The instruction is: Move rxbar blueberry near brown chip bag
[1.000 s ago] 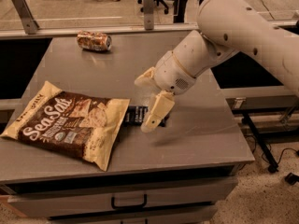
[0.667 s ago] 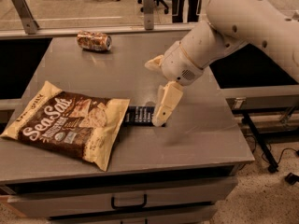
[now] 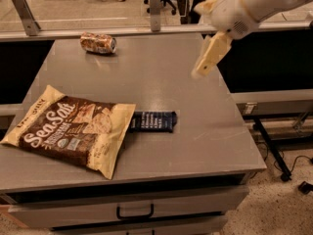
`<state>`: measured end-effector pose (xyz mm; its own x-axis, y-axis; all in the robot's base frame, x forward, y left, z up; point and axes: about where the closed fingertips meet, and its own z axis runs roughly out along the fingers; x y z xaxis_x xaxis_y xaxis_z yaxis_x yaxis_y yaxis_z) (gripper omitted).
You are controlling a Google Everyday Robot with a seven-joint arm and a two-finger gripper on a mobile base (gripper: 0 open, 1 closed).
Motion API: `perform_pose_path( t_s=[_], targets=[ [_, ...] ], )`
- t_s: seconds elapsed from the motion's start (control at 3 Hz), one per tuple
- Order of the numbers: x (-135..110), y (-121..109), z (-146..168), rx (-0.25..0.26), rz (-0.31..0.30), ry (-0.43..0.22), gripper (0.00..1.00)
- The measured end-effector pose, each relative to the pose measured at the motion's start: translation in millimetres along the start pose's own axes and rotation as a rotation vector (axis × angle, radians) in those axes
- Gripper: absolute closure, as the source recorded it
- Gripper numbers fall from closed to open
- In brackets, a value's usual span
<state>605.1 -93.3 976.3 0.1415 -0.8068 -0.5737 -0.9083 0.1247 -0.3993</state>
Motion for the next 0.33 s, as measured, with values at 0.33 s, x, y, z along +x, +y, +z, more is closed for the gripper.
perform_pose_path(
  t_s=[0.33],
  targets=[
    [-0.5,-44.7,-53.6,0.181,-0.003,0.016,0.0]
  ],
)
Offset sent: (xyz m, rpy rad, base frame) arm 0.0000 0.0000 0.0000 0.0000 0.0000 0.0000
